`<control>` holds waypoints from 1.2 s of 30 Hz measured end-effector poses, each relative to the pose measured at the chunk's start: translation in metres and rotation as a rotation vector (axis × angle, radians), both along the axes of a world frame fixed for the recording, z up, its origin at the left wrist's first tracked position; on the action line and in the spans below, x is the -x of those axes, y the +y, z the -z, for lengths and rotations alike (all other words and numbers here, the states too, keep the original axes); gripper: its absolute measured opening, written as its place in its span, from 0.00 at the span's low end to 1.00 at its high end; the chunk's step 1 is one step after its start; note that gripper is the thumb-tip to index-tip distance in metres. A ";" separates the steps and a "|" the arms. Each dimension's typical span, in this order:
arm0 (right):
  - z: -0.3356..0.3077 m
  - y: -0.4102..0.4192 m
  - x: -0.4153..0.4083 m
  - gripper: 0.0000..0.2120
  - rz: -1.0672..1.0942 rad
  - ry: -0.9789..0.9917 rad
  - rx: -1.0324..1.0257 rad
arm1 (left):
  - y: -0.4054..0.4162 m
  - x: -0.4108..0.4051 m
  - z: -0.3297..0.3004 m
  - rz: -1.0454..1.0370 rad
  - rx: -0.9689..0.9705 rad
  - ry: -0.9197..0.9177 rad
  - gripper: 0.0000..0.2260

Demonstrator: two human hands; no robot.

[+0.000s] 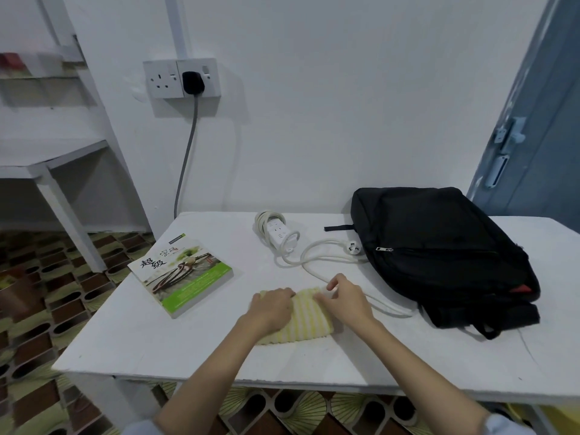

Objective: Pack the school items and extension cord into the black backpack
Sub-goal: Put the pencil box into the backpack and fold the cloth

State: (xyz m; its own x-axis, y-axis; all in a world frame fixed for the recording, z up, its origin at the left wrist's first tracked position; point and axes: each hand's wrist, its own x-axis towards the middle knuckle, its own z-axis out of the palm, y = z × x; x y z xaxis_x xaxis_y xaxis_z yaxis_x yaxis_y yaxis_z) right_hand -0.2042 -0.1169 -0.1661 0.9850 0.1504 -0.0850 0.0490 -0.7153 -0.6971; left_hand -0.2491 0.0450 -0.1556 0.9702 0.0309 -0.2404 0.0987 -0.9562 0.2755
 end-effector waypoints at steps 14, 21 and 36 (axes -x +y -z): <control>-0.024 -0.032 -0.002 0.10 0.147 0.064 -0.588 | 0.015 -0.016 -0.026 -0.074 0.512 0.143 0.09; -0.052 -0.028 0.010 0.26 -0.063 0.429 -0.834 | 0.004 -0.027 -0.044 -0.083 1.487 0.122 0.22; -0.084 -0.177 -0.022 0.17 0.456 0.011 -1.122 | -0.114 -0.096 -0.032 0.382 0.967 -0.340 0.11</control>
